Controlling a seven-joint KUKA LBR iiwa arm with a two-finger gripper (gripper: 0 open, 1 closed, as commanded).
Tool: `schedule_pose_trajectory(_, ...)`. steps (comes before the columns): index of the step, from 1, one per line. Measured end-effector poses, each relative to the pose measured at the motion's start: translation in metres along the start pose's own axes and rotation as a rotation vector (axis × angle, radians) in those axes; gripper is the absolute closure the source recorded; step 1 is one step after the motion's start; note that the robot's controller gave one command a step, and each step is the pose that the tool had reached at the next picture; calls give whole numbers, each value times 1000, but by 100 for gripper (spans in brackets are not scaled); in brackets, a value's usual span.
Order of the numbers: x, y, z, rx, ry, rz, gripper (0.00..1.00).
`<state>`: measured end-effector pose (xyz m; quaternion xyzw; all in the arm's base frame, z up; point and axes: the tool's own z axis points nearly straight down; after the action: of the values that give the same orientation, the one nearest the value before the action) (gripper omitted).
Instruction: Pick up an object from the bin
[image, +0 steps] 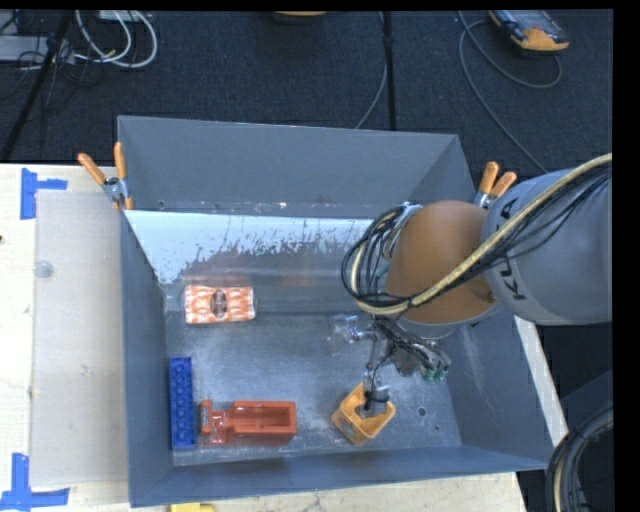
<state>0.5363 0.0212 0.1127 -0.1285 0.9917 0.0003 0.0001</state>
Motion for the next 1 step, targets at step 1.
schedule_pose_trajectory(1, 20, -21, 26, -1, 3, -219, 100)
